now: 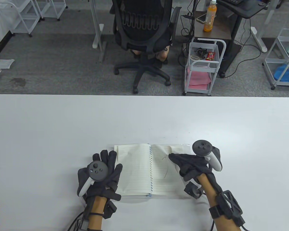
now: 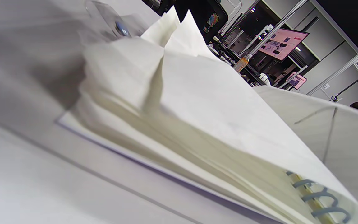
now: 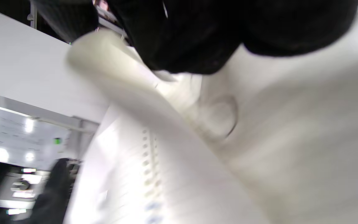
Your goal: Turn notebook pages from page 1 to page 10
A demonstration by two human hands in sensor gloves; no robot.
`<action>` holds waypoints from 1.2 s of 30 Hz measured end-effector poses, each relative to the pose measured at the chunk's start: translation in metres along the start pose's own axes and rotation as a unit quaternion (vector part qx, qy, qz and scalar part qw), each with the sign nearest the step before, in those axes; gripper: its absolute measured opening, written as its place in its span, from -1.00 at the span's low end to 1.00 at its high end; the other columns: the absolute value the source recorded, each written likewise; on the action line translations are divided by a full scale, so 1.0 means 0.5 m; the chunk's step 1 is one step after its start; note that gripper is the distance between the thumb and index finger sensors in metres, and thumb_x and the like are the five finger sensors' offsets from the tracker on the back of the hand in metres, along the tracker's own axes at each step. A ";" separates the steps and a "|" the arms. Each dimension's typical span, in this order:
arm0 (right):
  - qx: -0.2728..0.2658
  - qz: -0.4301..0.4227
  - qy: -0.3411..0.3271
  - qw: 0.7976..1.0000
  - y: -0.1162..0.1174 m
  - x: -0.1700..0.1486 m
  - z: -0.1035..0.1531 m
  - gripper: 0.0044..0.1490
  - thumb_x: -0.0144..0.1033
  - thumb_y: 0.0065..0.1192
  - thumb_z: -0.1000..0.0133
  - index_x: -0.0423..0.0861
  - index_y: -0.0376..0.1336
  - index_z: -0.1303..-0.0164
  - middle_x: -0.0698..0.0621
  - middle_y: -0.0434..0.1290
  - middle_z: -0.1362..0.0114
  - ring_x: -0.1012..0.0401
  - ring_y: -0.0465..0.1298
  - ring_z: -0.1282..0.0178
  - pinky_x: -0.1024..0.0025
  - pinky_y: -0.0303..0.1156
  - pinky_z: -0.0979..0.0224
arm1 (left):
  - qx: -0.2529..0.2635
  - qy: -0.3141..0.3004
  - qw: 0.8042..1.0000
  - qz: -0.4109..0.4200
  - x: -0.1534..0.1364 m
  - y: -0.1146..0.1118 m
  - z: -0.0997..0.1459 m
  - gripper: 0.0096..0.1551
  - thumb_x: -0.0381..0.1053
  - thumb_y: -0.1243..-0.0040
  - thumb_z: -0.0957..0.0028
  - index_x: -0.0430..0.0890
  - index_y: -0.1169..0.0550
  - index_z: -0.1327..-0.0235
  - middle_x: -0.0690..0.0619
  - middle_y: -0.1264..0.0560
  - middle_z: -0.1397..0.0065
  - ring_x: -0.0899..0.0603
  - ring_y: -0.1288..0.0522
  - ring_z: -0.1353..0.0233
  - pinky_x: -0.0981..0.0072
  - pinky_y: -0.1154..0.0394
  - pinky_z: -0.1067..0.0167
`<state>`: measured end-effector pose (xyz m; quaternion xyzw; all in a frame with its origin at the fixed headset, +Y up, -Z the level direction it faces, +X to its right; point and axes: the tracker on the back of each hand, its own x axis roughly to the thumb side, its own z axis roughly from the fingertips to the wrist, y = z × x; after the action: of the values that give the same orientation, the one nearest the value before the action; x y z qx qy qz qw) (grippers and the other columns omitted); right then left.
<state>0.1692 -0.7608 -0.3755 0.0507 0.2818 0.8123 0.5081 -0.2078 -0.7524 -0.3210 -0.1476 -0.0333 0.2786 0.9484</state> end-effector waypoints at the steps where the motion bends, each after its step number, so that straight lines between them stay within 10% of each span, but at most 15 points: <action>1: 0.024 -0.029 -0.006 0.999 0.008 -0.004 -0.003 -0.18 0.24 -0.13 -0.33 -0.13 0.21 -0.57 -0.34 0.36 -0.56 0.22 0.54 0.37 0.24 0.55 0.30 | 0.001 0.000 1.000 0.000 0.000 0.000 0.000 -0.17 0.43 0.40 -0.30 0.25 0.25 -0.75 0.09 0.47 -0.72 -0.16 0.63 -0.64 -0.18 0.60 -0.33; 8: 0.128 -0.076 -0.064 0.987 0.100 0.010 -0.025 -0.20 0.18 -0.17 -0.37 -0.10 0.07 -0.67 -0.37 0.10 -0.69 0.13 0.54 0.24 0.13 0.54 0.17 | 0.004 -0.002 1.000 0.009 -0.004 0.003 0.001 -0.17 0.43 0.40 -0.30 0.25 0.25 -0.75 0.09 0.47 -0.72 -0.16 0.64 -0.64 -0.18 0.60 -0.33; 20: 0.080 0.221 -0.089 0.968 0.233 0.076 -0.008 -0.28 0.09 -0.13 -0.35 -0.04 0.06 -0.65 -0.22 -0.10 -0.73 0.11 0.55 0.24 0.11 0.54 0.16 | 0.025 -0.009 0.999 0.044 -0.016 0.024 0.010 -0.17 0.43 0.40 -0.30 0.25 0.26 -0.74 0.08 0.47 -0.72 -0.16 0.64 -0.64 -0.18 0.60 -0.33; 27: 0.105 0.160 -0.119 0.974 0.218 0.080 -0.009 -0.31 0.09 -0.13 -0.35 -0.03 0.12 -0.62 -0.21 0.02 -0.73 0.14 0.55 0.27 0.13 0.54 0.18 | 0.026 -0.011 0.998 0.047 -0.017 0.025 0.010 -0.17 0.43 0.40 -0.30 0.25 0.26 -0.74 0.08 0.47 -0.72 -0.16 0.64 -0.64 -0.18 0.60 -0.33; 36: -0.064 0.227 -0.054 0.970 0.092 0.044 -0.014 -0.32 0.06 -0.08 -0.34 -0.07 0.17 -0.59 -0.25 0.10 -0.69 0.14 0.55 0.30 0.13 0.54 0.21 | 0.020 -0.009 0.999 0.039 -0.016 0.020 0.007 -0.17 0.43 0.40 -0.30 0.25 0.26 -0.74 0.08 0.47 -0.72 -0.16 0.64 -0.64 -0.18 0.60 -0.33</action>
<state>0.1192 -0.7599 -0.3623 0.1248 0.1823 0.9187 0.3274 -0.2203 -0.7481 -0.3205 -0.1274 -0.0302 0.3173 0.9393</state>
